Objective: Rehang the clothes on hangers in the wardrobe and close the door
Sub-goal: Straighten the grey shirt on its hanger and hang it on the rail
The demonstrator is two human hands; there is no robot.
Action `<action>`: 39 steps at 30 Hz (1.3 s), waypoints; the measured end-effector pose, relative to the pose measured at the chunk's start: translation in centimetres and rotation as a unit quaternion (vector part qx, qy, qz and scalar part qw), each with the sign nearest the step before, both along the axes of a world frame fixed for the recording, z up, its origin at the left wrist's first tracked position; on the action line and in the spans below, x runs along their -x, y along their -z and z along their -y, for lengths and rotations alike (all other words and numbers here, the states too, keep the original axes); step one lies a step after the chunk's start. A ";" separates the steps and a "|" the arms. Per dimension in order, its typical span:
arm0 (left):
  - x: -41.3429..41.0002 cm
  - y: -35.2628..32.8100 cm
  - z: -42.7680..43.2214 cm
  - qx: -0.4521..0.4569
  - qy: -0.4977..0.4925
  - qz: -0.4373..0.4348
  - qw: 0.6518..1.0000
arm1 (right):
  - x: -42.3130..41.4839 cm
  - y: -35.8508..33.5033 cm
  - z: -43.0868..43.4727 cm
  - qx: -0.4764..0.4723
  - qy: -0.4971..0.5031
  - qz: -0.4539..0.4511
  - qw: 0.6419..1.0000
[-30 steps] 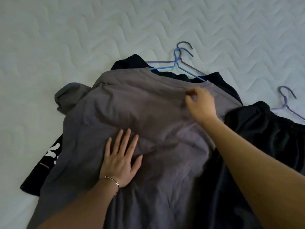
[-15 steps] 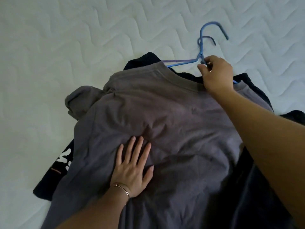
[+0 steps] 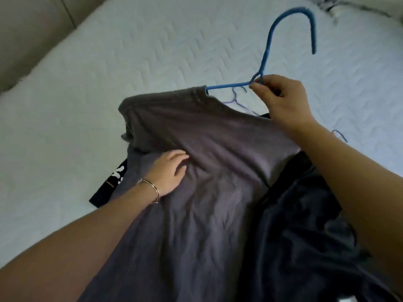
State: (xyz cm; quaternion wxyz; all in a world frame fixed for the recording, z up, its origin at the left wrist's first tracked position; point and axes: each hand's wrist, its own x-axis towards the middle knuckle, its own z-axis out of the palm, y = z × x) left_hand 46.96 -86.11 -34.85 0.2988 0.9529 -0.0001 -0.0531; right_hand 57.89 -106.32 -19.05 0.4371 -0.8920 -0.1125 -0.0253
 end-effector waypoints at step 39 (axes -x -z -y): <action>53.9 -56.2 -16.9 0.007 -0.343 0.336 0.877 | 47.2 -45.2 -23.7 -0.049 -0.379 0.258 0.888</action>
